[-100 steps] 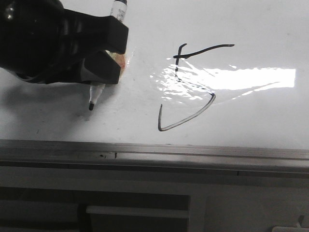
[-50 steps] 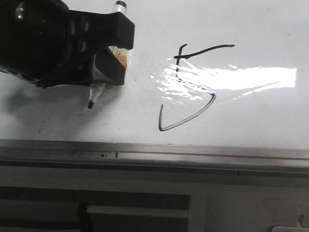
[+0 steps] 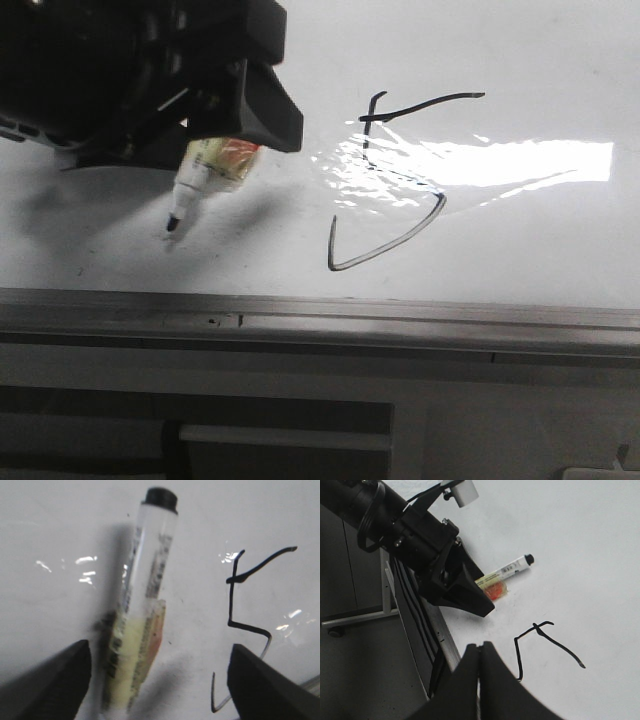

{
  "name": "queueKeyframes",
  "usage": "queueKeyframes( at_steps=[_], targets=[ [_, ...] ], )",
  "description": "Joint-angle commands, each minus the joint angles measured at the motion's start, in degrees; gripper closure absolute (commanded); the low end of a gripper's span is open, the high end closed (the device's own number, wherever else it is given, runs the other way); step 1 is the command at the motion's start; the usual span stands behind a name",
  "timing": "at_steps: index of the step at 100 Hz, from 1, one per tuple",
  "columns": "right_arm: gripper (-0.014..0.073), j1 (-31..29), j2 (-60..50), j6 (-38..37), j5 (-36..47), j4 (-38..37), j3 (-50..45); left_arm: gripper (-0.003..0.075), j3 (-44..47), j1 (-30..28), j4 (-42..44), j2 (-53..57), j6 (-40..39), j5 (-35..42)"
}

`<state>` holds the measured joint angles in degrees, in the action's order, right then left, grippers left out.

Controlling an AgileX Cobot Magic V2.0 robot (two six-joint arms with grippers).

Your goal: Write number 5 on whiteboard

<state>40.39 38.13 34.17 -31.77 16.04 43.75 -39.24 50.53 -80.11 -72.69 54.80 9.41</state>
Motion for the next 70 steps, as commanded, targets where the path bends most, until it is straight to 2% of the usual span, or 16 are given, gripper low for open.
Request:
queueKeyframes(
  at_steps=[1,16,25,33,45,55,70],
  targets=[
    [0.0655,-0.24,-1.07,-0.24,3.83,-0.41,1.49,0.0135,-1.2,-0.78,3.47,5.67,0.36,4.51],
    [0.0655,-0.33,-5.96,-0.24,4.41,-3.89,-1.41,0.0192,1.07,-0.78,8.73,18.96,4.81,5.93],
    [0.0655,-0.75,-10.45,-0.81,4.67,-6.22,-4.96,0.0294,5.37,-0.78,8.36,27.37,9.28,9.06],
    [0.0655,-2.36,-15.83,-4.52,5.88,-8.61,-9.9,0.0444,11.03,-0.78,7.36,35.73,9.71,11.15],
    [0.0655,-4.62,-24.51,-5.6,6.39,-12.57,-17.78,0.0736,19.6,-0.78,7.36,47.32,9.71,10.52],
    [0.0655,-4.97,-30.81,-5.6,7.8,-12.72,-22.42,0.0741,25.12,-0.78,7.36,54.0,9.84,10.54],
    [0.0657,-4.97,-36.28,-5.6,8.18,-12.72,-24.32,0.0741,28.05,-0.78,7.28,59.77,9.84,10.14]
  ],
)
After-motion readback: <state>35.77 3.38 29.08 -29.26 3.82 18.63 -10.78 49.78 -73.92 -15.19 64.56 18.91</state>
